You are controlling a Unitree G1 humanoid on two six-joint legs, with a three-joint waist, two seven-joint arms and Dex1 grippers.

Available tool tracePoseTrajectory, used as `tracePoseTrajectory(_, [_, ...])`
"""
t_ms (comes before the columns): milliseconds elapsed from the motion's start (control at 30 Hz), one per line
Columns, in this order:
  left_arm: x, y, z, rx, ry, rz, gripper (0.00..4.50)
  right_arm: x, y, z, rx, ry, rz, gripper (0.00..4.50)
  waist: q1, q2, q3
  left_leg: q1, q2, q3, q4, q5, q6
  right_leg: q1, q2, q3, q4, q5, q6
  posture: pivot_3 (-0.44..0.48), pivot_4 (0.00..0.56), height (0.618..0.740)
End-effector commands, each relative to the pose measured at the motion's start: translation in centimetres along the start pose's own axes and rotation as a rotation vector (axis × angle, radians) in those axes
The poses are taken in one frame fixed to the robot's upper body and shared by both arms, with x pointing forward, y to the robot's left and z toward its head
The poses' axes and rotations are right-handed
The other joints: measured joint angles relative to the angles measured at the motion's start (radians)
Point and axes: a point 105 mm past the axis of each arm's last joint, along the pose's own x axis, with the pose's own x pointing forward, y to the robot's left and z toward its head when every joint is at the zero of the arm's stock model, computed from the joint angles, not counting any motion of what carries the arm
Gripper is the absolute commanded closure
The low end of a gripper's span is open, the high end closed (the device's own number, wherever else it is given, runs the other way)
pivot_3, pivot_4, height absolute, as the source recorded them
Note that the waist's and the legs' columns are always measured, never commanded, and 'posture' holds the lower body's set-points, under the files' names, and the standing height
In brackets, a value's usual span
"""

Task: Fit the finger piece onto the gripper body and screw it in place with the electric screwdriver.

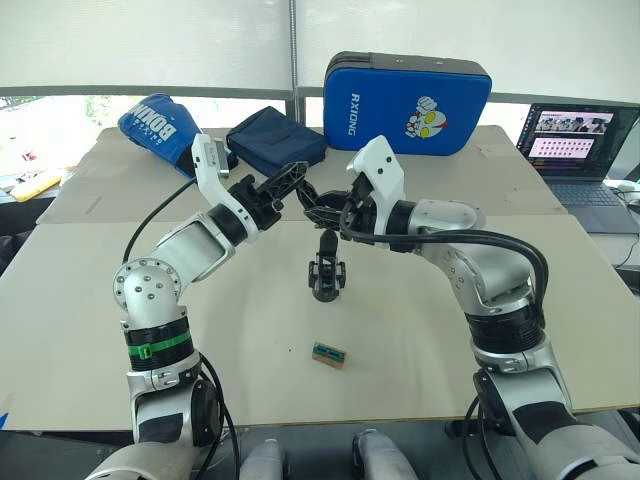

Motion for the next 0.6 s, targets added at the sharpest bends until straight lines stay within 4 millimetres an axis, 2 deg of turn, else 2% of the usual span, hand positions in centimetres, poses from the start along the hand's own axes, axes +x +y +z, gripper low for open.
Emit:
tracePoseTrajectory(33, [0.0,0.0,1.1,0.013,-0.032,0.011,4.50,-0.5,-0.2,2.3,-0.030,-0.078,-0.019,3.38,0.000,0.000,0.000,0.000,0.000,0.000,0.000,0.000,0.000,0.000,0.000,0.000,0.000,0.000,0.000,0.000,0.150,0.740])
tracePoseTrajectory(300, [0.2,-0.3,1.1,0.015,-0.018,-0.010,4.50,-0.6,-0.9,2.9,-0.109,-0.103,-0.084,3.38,-0.001,0.000,0.000,0.000,0.000,0.000,0.000,0.000,0.000,0.000,0.000,0.000,0.000,0.000,0.000,0.000,0.150,0.740])
tracePoseTrajectory(367, [0.2,-0.4,1.3,0.052,0.001,-0.026,4.50,-0.9,-0.2,3.0,-0.087,-0.104,-0.016,2.36,-0.001,0.000,0.000,0.000,0.000,0.000,0.000,0.000,0.000,0.000,0.000,0.000,0.000,0.000,0.000,0.000,0.150,0.740])
tracePoseTrajectory(500, [0.4,-1.1,2.3,0.123,0.027,-0.091,4.50,-2.4,1.1,4.2,-0.081,-0.107,0.107,0.98,-0.002,0.000,0.000,0.000,0.000,0.001,0.000,0.000,0.000,0.000,0.001,0.000,0.000,0.000,0.000,0.000,0.150,0.740])
tracePoseTrajectory(533, [0.2,-1.9,2.6,0.153,0.056,-0.154,4.50,-3.2,1.0,4.4,-0.050,-0.093,0.153,0.68,-0.002,0.000,0.000,0.000,0.000,0.001,0.000,0.000,0.000,0.000,0.001,0.000,0.000,0.000,0.000,0.000,0.150,0.740])
tracePoseTrajectory(600, [-0.1,-2.9,2.7,0.191,0.102,-0.240,4.50,-4.3,0.9,4.6,-0.001,-0.074,0.216,0.68,-0.001,0.000,0.000,-0.001,0.000,0.001,0.000,0.000,0.000,0.000,0.001,-0.001,0.000,0.000,0.000,0.000,0.150,0.740])
